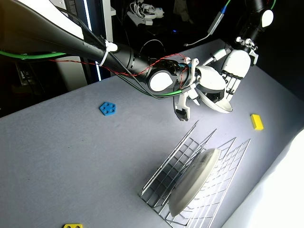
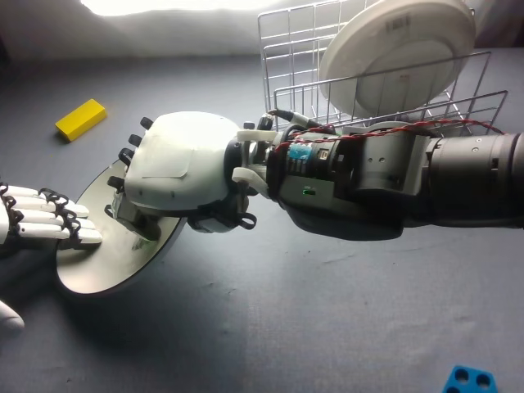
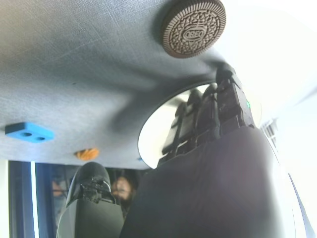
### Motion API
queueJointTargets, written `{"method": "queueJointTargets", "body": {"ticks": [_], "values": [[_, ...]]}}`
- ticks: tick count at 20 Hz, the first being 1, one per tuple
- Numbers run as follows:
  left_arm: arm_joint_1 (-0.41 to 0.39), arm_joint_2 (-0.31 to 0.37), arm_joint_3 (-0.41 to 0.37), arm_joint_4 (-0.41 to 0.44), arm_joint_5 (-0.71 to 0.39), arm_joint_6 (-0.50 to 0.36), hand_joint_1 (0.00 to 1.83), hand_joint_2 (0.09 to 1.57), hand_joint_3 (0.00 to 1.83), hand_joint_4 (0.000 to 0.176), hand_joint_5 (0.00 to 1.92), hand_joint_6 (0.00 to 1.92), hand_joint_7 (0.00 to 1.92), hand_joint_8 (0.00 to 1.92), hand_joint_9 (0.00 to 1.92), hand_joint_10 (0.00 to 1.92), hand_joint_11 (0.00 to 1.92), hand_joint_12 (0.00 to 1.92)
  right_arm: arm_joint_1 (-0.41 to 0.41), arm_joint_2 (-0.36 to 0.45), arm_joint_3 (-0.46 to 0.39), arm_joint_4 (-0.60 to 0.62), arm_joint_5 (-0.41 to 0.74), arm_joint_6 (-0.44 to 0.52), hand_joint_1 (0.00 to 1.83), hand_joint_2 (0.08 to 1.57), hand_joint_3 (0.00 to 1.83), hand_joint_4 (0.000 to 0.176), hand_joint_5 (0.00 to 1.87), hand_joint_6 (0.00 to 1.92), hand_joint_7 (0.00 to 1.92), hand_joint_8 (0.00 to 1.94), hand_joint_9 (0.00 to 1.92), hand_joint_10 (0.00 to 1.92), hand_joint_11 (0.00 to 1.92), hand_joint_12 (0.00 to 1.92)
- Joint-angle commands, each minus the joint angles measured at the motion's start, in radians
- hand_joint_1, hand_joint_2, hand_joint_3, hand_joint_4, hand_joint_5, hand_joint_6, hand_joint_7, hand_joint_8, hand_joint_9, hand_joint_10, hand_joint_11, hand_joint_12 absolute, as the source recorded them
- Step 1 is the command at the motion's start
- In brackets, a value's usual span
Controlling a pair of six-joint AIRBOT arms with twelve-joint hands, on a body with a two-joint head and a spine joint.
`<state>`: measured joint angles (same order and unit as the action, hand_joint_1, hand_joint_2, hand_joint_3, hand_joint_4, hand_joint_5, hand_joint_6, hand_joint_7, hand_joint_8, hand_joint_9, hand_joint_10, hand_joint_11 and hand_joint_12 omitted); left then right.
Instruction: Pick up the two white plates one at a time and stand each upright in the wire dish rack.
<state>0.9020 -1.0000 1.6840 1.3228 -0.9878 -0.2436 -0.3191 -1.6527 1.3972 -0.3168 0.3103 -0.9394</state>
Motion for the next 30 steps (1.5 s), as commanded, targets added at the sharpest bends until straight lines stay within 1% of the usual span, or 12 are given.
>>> {"method": "queueJointTargets", "body": {"ticks": [1,2,4,5,6,7,8,12,19,21,25,30], "values": [[0.011,-0.028,-0.012,0.068,-0.038,-0.004,0.0,1.04,0.0,0.0,0.04,0.0,0.05,0.0,0.03,0.0,0.0,0.0,0.001,0.005,-0.008,0.007,0.059,0.001,1.49,1.06,0.0,0.0,1.02,0.89,1.09,0.56,1.05,0.88,0.89,1.48],[0.008,-0.027,-0.012,0.068,-0.037,-0.004,0.0,1.04,0.0,0.0,0.05,0.01,0.07,0.01,0.04,0.01,0.01,0.0,0.0,0.012,-0.017,0.007,0.059,0.003,1.41,1.07,0.0,0.0,1.03,0.92,1.08,0.64,1.04,1.0,0.88,1.3],[-0.006,-0.024,-0.011,0.068,-0.037,-0.004,0.0,1.04,0.0,0.0,0.06,0.01,0.08,0.01,0.05,0.01,0.0,0.0,-0.002,0.03,-0.041,0.007,0.056,0.003,1.38,1.09,0.0,0.0,0.99,1.0,1.01,0.77,0.98,1.1,0.82,1.27],[-0.026,-0.02,-0.008,0.068,-0.038,-0.004,0.0,1.04,0.0,0.0,0.07,0.01,0.09,0.01,0.06,0.01,0.01,0.0,-0.002,0.045,-0.066,0.007,0.055,0.005,1.39,1.07,0.0,0.0,1.03,0.92,1.08,0.69,1.03,1.03,0.9,1.19],[-0.037,-0.018,-0.006,0.068,-0.04,-0.004,0.0,1.04,0.0,0.0,0.07,0.01,0.08,0.01,0.06,0.01,0.0,0.0,-0.001,0.054,-0.079,0.007,0.055,0.006,1.39,1.06,0.0,0.0,1.02,0.91,1.09,0.68,1.05,1.0,0.96,1.12],[-0.057,-0.013,-0.004,0.068,-0.042,-0.004,0.0,1.04,0.0,0.0,0.08,0.01,0.09,0.01,0.06,0.01,0.01,0.01,-0.001,0.066,-0.098,0.007,0.055,0.008,1.48,1.06,0.0,0.0,0.98,0.87,1.06,0.69,1.07,0.89,0.98,1.31],[-0.072,-0.009,-0.003,0.068,-0.044,-0.004,0.0,1.04,0.0,0.0,0.08,0.01,0.08,0.01,0.06,0.01,0.01,0.0,0.0,0.073,-0.111,0.007,0.055,0.009,1.49,1.06,0.0,0.0,0.95,0.87,1.04,0.74,1.07,0.88,0.99,1.35],[-0.147,0.012,-0.002,0.058,-0.056,-0.004,0.0,1.03,0.0,0.0,0.06,0.0,0.06,0.0,0.04,0.0,0.0,0.0,0.005,0.105,-0.151,0.007,0.041,0.014,1.49,1.08,0.0,0.0,0.99,0.93,0.95,0.87,0.97,0.98,0.95,1.34],[-0.235,0.043,-0.021,0.046,-0.069,-0.021,0.0,1.04,0.0,0.0,0.1,0.01,0.11,0.02,0.08,0.02,0.02,0.01,0.017,0.119,-0.159,0.007,0.028,0.02,1.49,1.1,0.0,0.0,0.98,0.99,0.84,0.97,0.93,1.03,0.92,1.38],[-0.26,0.051,-0.025,0.046,-0.07,-0.021,0.0,1.03,0.0,0.0,0.1,0.01,0.11,0.01,0.07,0.01,0.01,0.01,0.03,0.122,-0.159,0.007,0.02,0.043,1.49,1.1,0.0,0.0,0.98,0.99,0.86,0.96,0.94,1.01,0.92,1.38],[-0.298,0.063,-0.027,0.046,-0.07,-0.021,0.0,1.03,0.0,0.0,0.09,0.01,0.09,0.01,0.06,0.01,0.0,0.0,0.065,0.135,-0.162,0.007,-0.045,0.172,1.49,1.09,0.0,0.0,1.0,0.93,0.88,0.92,0.99,0.97,0.94,1.38],[-0.306,0.068,-0.026,0.047,-0.07,-0.021,0.0,1.05,0.0,0.0,0.08,0.0,0.09,0.0,0.06,0.0,0.0,0.0,0.106,0.166,-0.203,0.007,-0.067,0.217,1.49,1.08,0.0,0.0,1.0,0.9,0.88,0.95,1.01,0.94,0.93,1.39]]}}
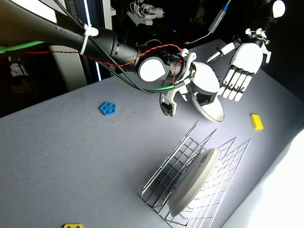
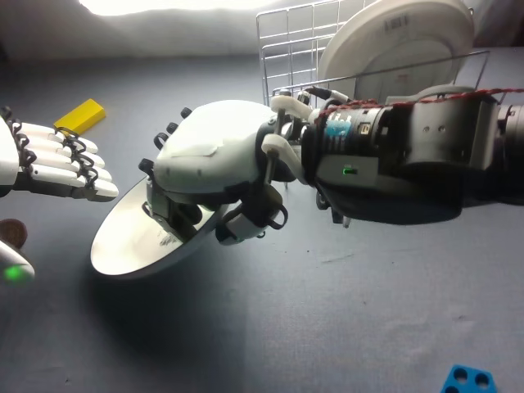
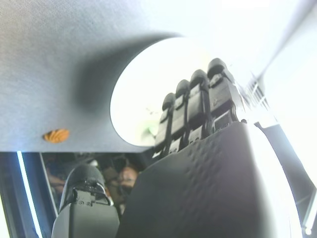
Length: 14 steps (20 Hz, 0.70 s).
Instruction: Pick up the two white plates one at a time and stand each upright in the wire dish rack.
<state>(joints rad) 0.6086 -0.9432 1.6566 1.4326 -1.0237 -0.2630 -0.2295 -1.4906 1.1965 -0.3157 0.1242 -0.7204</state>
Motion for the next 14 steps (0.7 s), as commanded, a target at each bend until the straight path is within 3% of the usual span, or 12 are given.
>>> {"method": "queueJointTargets", "body": {"ticks": [1,4,13,14], "values": [[-0.012,0.012,0.003,-0.063,-0.034,-0.002,0.0,1.05,0.0,0.0,0.08,0.0,0.09,0.0,0.06,0.0,0.0,0.0,0.029,0.007,-0.006,0.006,0.105,0.028,1.49,1.08,0.0,0.0,1.02,0.87,0.9,0.92,1.02,0.92,0.94,1.36],[-0.012,0.013,0.009,-0.063,-0.029,-0.002,0.0,1.04,0.0,0.0,0.09,0.01,0.1,0.0,0.07,0.0,0.01,0.01,0.064,0.016,-0.015,0.006,0.065,0.101,1.49,1.07,0.0,0.0,1.05,0.84,0.94,0.84,1.03,0.91,0.96,1.34],[-0.01,0.016,0.017,-0.037,-0.026,-0.002,0.0,1.05,0.0,0.0,0.09,0.0,0.11,0.0,0.08,0.0,0.0,0.0,0.15,0.073,-0.078,0.005,-0.028,0.283,1.49,1.07,0.0,0.0,1.02,0.9,0.93,0.85,1.01,0.93,0.95,1.35],[-0.007,0.017,0.019,-0.036,-0.026,-0.002,0.0,1.04,0.0,0.0,0.08,0.0,0.09,0.0,0.06,0.0,0.0,0.0,0.158,0.079,-0.082,0.005,-0.038,0.307,1.49,1.08,0.0,0.0,1.01,0.91,0.88,0.93,0.98,0.98,0.94,1.36]]}}
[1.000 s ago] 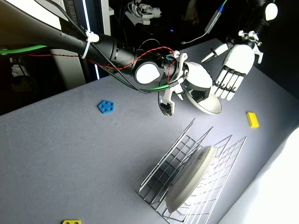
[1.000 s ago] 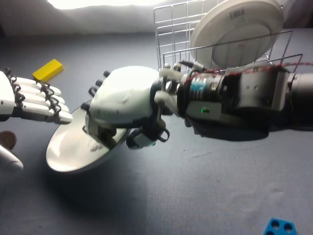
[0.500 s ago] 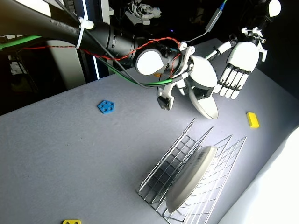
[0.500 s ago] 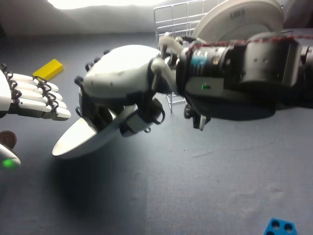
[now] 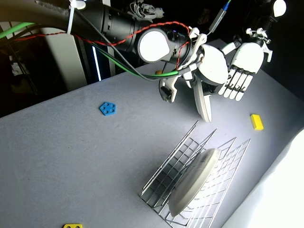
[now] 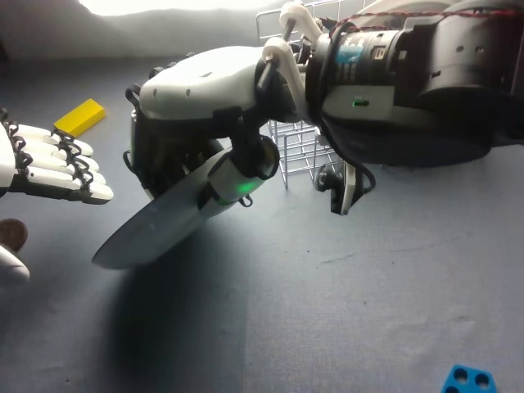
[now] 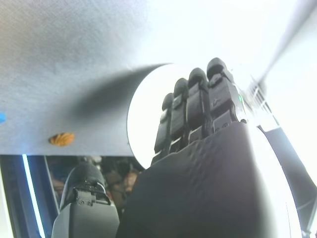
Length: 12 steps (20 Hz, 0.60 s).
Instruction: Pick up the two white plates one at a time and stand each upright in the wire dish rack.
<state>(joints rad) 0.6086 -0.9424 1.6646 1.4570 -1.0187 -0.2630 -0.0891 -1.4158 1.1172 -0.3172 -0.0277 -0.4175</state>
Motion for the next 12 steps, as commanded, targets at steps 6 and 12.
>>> {"method": "queueJointTargets", "body": {"ticks": [6,12], "values": [[0.016,0.017,0.015,-0.041,-0.03,-0.001,0.0,1.04,0.0,0.0,0.09,0.0,0.1,0.0,0.07,0.0,0.0,0.0,0.068,0.054,-0.026,0.004,0.096,0.144,1.49,1.1,0.0,0.0,1.0,0.92,0.83,1.02,0.95,1.01,0.92,1.39],[0.034,0.016,0.019,-0.041,-0.03,-0.001,0.0,1.04,0.0,0.0,0.09,0.0,0.1,0.0,0.08,0.0,0.01,0.0,0.129,0.101,-0.044,0.0,0.093,0.275,1.49,1.09,0.0,0.0,1.02,0.91,0.87,0.94,0.95,1.0,0.93,1.36]]}}
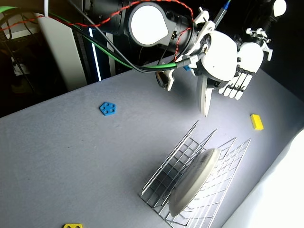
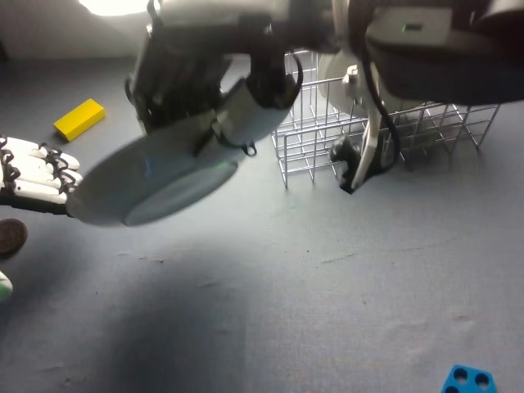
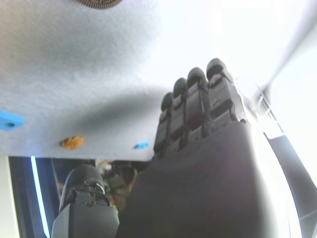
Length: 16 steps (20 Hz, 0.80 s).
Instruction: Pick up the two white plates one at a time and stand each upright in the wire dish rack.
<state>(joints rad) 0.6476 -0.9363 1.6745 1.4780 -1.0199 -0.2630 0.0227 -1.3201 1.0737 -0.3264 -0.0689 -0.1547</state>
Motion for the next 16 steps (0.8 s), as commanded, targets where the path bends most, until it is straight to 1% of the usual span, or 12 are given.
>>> {"method": "queueJointTargets", "body": {"ticks": [1,3,5,7,8,10,11,13,15,16], "values": [[-0.004,0.009,0.011,-0.062,-0.029,-0.001,0.0,1.04,0.0,0.0,0.09,0.0,0.1,0.0,0.08,0.0,0.01,0.01,0.026,0.013,-0.004,0.008,0.13,0.03,1.49,1.09,0.0,0.0,1.01,0.91,0.88,0.94,0.96,1.0,0.94,1.37],[-0.002,0.007,0.016,-0.062,-0.029,-0.001,0.0,1.04,0.0,0.0,0.09,0.0,0.1,0.0,0.08,0.0,0.02,0.01,0.042,0.024,-0.008,0.006,0.116,0.059,1.49,1.09,0.0,0.0,1.01,0.9,0.89,0.91,0.99,0.98,0.93,1.39],[0.001,0.006,0.019,-0.061,-0.029,-0.001,0.0,1.03,0.0,0.0,0.08,0.0,0.1,0.0,0.07,0.0,0.0,0.0,0.054,0.033,-0.008,0.004,0.11,0.079,1.49,1.09,0.0,0.0,1.02,0.91,0.88,0.92,0.98,0.97,0.93,1.38],[0.002,0.005,0.019,-0.059,-0.029,-0.001,0.0,1.03,0.0,0.0,0.09,0.0,0.09,0.0,0.06,0.0,0.0,0.0,0.061,0.042,-0.008,0.002,0.097,0.109,1.49,1.09,0.0,0.0,1.01,0.93,0.86,0.96,0.96,1.0,0.92,1.38],[0.002,0.006,0.018,-0.059,-0.029,-0.001,0.0,1.04,0.0,0.0,0.07,0.0,0.08,0.0,0.05,0.0,0.0,0.0,0.064,0.048,-0.008,0.001,0.092,0.13,1.49,1.08,0.0,0.0,1.02,0.9,0.89,0.92,0.99,0.98,0.92,1.39],[0.002,0.006,0.018,-0.059,-0.029,-0.001,0.0,1.03,0.0,0.0,0.07,0.0,0.07,0.0,0.04,0.0,0.0,0.0,0.067,0.063,-0.009,0.001,0.091,0.167,1.49,1.08,0.0,0.0,1.04,0.82,0.9,0.92,1.03,0.93,0.93,1.39],[0.001,0.006,0.018,-0.059,-0.029,-0.001,0.0,1.03,0.0,0.0,0.08,0.01,0.09,0.01,0.06,0.01,0.0,0.0,0.068,0.072,-0.009,0.0,0.09,0.185,1.49,1.09,0.0,0.0,1.03,0.88,0.87,0.95,0.97,0.99,0.92,1.4],[0.0,0.005,0.017,-0.059,-0.029,-0.001,0.0,1.03,0.0,0.0,0.09,0.01,0.1,0.01,0.07,0.01,0.01,0.0,0.073,0.089,-0.008,0.0,0.089,0.21,1.49,1.09,0.0,0.0,1.02,0.91,0.86,0.96,0.95,1.01,0.91,1.4],[0.0,0.005,0.016,-0.059,-0.029,-0.001,0.0,1.03,0.0,0.0,0.08,0.01,0.09,0.01,0.07,0.01,0.0,0.0,0.072,0.1,-0.008,0.016,0.089,0.218,1.49,1.1,0.0,0.0,1.01,0.89,0.84,1.01,0.95,1.03,0.9,1.41],[-0.001,0.005,0.016,-0.059,-0.029,-0.001,0.0,1.03,0.0,0.0,0.08,0.0,0.1,0.01,0.08,0.01,0.01,0.01,0.07,0.105,-0.008,0.026,0.089,0.218,1.49,1.09,0.0,0.0,1.02,0.89,0.86,0.97,0.96,1.01,0.91,1.4]]}}
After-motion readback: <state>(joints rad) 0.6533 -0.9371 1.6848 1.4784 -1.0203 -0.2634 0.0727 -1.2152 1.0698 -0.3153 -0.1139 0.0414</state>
